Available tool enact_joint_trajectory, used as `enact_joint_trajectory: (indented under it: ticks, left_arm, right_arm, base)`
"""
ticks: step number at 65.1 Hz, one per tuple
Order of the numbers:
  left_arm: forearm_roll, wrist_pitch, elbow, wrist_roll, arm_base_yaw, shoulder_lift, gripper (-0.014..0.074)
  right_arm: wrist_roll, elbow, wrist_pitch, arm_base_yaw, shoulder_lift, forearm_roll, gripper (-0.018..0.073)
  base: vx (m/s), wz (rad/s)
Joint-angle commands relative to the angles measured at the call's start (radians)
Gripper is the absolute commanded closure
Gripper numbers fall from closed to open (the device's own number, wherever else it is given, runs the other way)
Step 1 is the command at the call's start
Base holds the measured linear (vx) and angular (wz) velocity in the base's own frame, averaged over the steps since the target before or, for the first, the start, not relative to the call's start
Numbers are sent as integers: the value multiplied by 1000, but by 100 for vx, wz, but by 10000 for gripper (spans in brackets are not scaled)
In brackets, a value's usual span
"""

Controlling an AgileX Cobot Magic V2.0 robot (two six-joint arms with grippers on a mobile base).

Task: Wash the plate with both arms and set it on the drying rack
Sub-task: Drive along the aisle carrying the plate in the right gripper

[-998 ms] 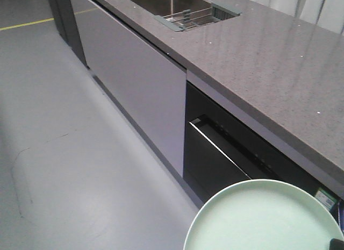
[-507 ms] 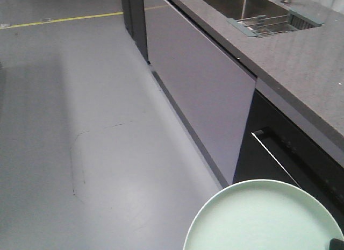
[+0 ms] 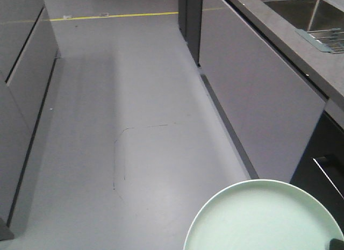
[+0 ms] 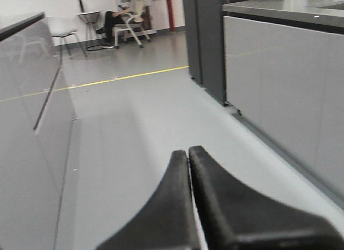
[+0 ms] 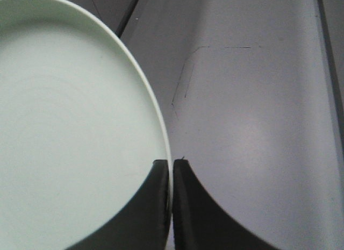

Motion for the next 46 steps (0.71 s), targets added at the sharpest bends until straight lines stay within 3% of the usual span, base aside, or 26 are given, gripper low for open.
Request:
enact_joint_trajectory:
  ticks: [1, 46]
  left_arm:
    - [-3, -71, -26, -6, 0, -14, 603]
    - [-3, -71, -26, -6, 0, -14, 603]
  right_arm:
    - [1, -23, -58, -5, 11, 30, 564]
    - [1, -23, -58, -5, 11, 29, 564]
  base:
    - [11, 43]
    - [14, 39]
